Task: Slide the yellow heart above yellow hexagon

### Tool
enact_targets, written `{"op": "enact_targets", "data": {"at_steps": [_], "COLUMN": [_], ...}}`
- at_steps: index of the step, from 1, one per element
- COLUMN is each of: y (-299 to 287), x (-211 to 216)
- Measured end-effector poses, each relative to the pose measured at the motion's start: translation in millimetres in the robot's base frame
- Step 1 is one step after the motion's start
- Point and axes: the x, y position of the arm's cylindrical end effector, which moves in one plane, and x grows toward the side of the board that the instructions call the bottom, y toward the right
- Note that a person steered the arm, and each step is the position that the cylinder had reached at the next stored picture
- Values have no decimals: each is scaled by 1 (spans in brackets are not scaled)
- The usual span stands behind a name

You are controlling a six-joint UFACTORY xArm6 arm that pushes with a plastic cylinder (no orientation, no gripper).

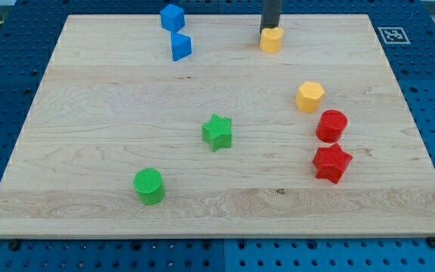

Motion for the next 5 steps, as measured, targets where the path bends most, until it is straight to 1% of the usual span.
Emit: {"op": "enact_targets", "data": {"at_steps": [1,2,3,4,5], "y": [0,0,-7,-35,-43], "x": [38,66,70,86,101]}}
